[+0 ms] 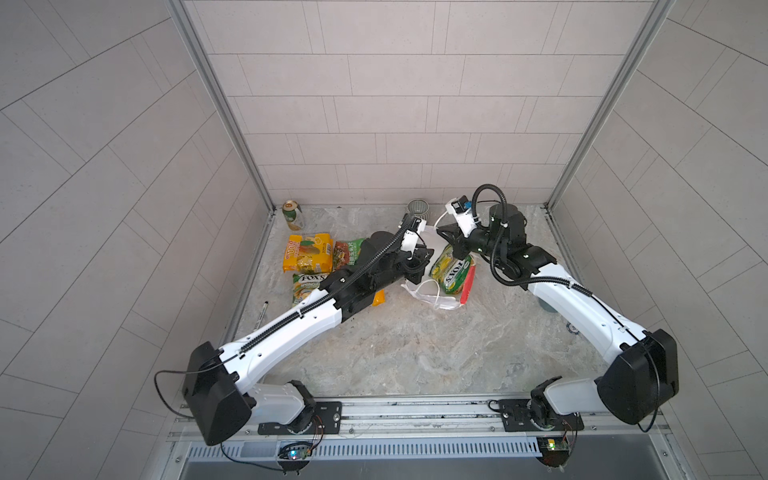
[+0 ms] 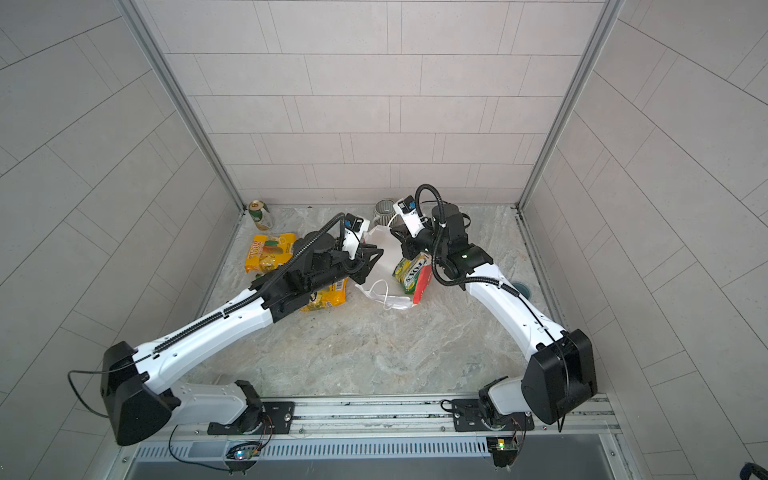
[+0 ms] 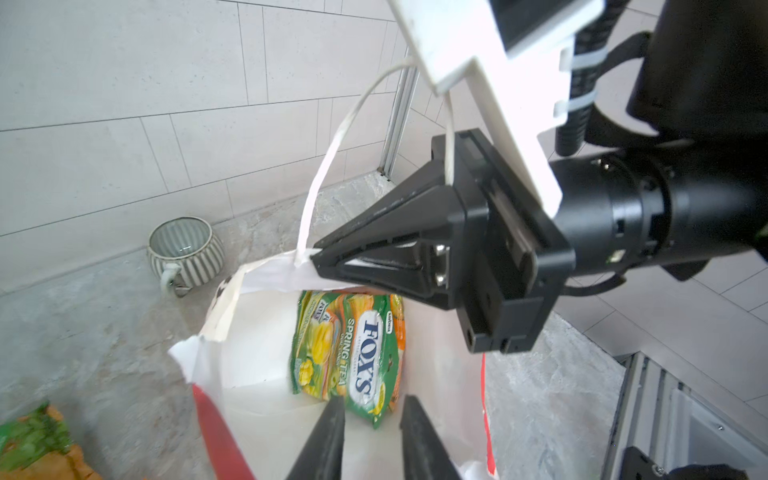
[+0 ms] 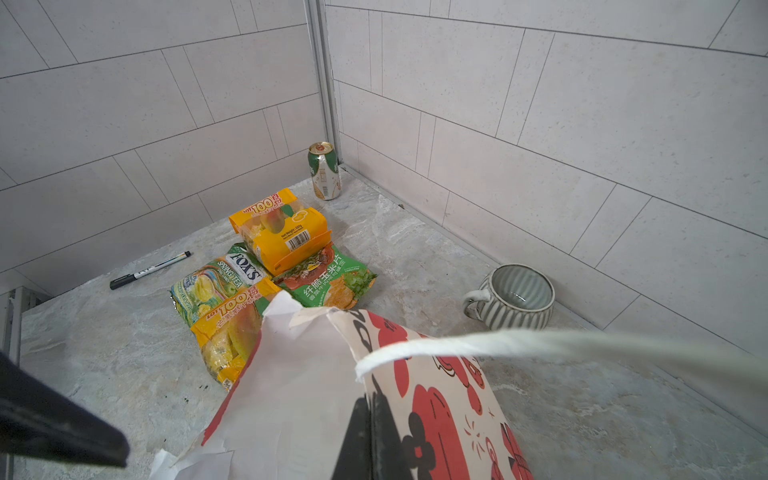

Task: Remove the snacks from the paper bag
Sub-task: 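Lower the left gripper into the bag and grasp the green Fox's packet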

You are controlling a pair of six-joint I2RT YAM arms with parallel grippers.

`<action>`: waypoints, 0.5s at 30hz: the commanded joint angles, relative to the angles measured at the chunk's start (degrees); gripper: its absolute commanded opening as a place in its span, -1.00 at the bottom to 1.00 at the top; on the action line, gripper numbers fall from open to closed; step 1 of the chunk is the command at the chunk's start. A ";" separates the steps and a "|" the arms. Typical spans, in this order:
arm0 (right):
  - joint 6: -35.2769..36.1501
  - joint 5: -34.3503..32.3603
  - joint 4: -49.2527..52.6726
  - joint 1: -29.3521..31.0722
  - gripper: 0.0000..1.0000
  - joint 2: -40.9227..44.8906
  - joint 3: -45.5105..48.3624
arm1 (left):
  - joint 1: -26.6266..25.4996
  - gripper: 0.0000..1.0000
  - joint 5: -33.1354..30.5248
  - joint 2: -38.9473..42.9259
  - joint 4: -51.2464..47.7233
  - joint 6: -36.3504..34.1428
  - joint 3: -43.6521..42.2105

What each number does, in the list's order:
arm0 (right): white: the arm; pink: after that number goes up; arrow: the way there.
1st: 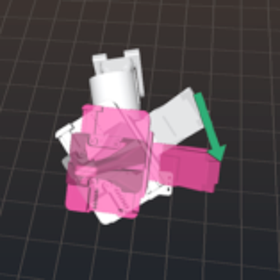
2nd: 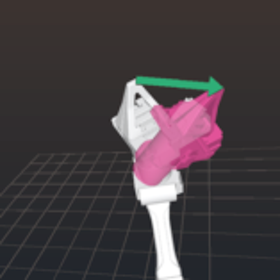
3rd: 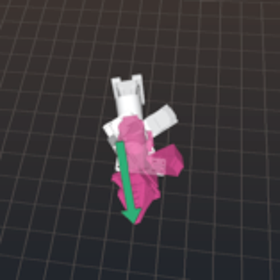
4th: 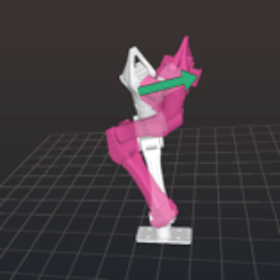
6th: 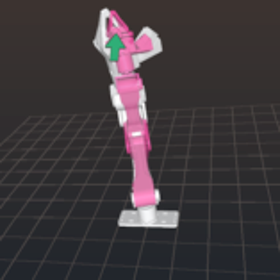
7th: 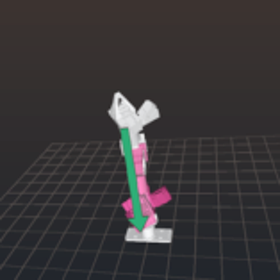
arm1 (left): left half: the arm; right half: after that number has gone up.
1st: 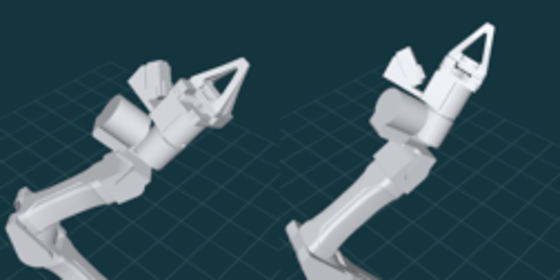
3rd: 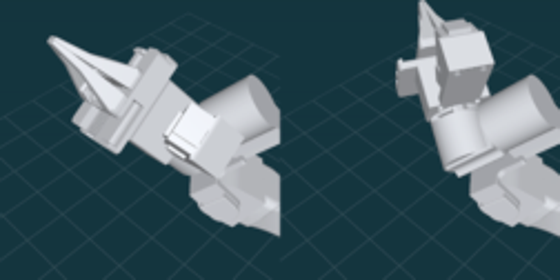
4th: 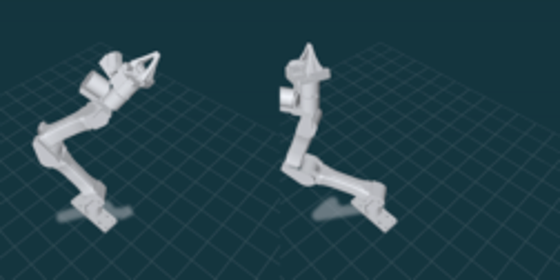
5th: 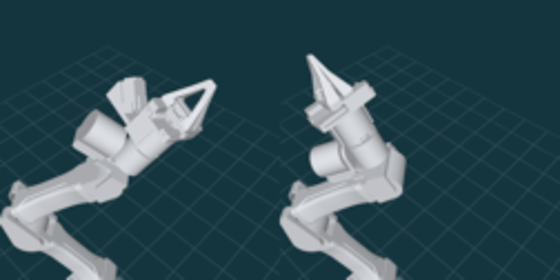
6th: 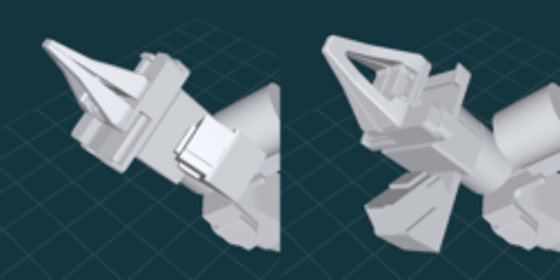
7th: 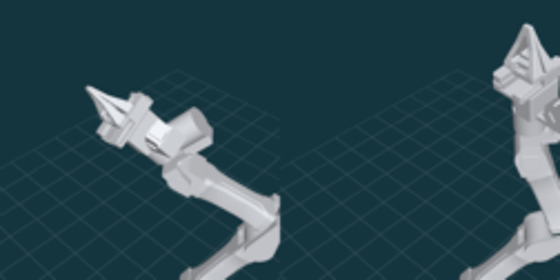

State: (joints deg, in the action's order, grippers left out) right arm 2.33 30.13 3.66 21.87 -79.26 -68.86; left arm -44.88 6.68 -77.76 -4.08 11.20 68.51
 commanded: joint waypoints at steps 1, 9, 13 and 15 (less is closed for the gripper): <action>0.00 -0.28 -3.05 0.32 -0.92 2.54 0.12 | 0.62 -0.74 2.52 -5.38 -3.16 -2.23 4.74; -1.88 -1.16 -3.26 0.32 -0.93 1.85 -0.62 | -0.55 -0.76 6.86 -12.63 1.28 0.12 4.32; -2.20 -0.87 -3.42 0.35 -0.93 1.86 -0.59 | -0.73 -0.76 5.21 -14.77 4.87 0.58 2.31; -2.16 -0.98 -3.30 0.31 -0.94 1.96 -0.66 | -0.74 -0.76 5.19 -16.75 5.12 0.38 2.66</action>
State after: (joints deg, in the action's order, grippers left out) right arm 0.54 28.91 3.62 21.87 -79.26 -68.86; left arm -45.41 12.19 -92.77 -2.44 11.11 71.59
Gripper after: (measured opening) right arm 0.049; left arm 0.120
